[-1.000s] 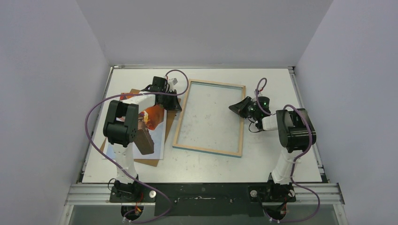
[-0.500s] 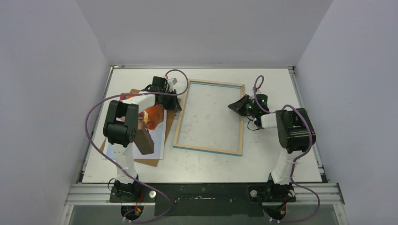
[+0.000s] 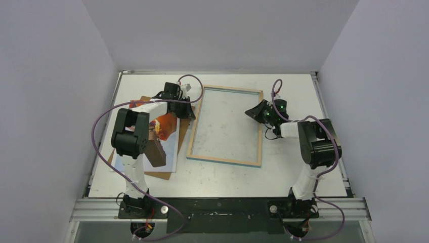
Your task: Put the photo into the frame
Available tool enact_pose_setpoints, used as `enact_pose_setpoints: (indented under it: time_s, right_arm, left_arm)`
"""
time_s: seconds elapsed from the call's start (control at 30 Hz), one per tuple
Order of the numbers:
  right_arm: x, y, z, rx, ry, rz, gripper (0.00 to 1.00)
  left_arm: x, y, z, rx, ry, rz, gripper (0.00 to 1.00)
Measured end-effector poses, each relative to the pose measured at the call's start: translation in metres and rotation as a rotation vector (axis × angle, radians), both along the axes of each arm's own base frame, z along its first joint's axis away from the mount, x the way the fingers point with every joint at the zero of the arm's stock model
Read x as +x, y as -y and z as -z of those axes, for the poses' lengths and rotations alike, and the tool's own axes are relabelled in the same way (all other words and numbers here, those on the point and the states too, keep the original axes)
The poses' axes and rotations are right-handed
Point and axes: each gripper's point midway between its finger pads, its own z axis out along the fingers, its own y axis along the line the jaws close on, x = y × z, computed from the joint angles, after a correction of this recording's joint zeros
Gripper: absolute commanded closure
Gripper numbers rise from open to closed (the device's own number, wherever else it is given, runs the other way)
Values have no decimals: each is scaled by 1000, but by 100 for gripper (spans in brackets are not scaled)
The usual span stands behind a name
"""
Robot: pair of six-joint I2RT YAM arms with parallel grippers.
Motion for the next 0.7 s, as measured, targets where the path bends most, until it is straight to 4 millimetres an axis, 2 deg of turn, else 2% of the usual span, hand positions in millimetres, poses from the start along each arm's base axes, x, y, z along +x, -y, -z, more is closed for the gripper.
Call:
enact_pose_setpoints:
  time_s: [0.3, 0.7]
  right_arm:
    - [-2, -7, -33, 46, 119, -18, 95]
    - [2, -7, -34, 66, 115, 5, 95]
  left_arm:
    - [1, 0, 0, 1, 3, -1, 100]
    - [2, 0, 0, 4, 11, 3, 100]
